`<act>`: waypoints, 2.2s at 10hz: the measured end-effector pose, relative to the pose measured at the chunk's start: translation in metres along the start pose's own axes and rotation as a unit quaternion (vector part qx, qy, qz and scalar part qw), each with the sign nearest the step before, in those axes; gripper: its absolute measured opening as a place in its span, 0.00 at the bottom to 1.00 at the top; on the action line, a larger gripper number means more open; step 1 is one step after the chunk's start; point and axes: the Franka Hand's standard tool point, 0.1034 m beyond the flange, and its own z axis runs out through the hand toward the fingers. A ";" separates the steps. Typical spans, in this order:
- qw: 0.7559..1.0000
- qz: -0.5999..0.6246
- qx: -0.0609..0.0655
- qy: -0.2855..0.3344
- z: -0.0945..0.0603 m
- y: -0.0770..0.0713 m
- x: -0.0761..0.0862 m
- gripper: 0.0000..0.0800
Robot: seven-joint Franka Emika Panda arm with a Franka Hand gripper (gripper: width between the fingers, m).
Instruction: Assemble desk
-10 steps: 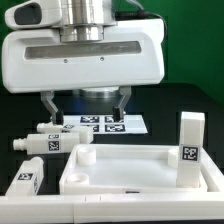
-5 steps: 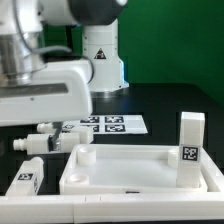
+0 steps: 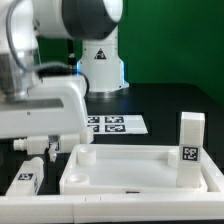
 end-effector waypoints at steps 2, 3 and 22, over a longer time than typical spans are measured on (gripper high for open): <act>1.000 0.011 -0.004 -0.009 0.018 -0.001 -0.005 0.81; 1.000 0.007 -0.011 -0.001 0.022 -0.003 -0.004 0.81; 0.994 0.111 0.019 0.012 -0.045 -0.138 -0.108 0.36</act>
Offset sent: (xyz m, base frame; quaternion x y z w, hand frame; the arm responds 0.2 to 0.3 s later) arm 0.0000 0.0000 0.0000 0.0000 0.0000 0.0000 1.0000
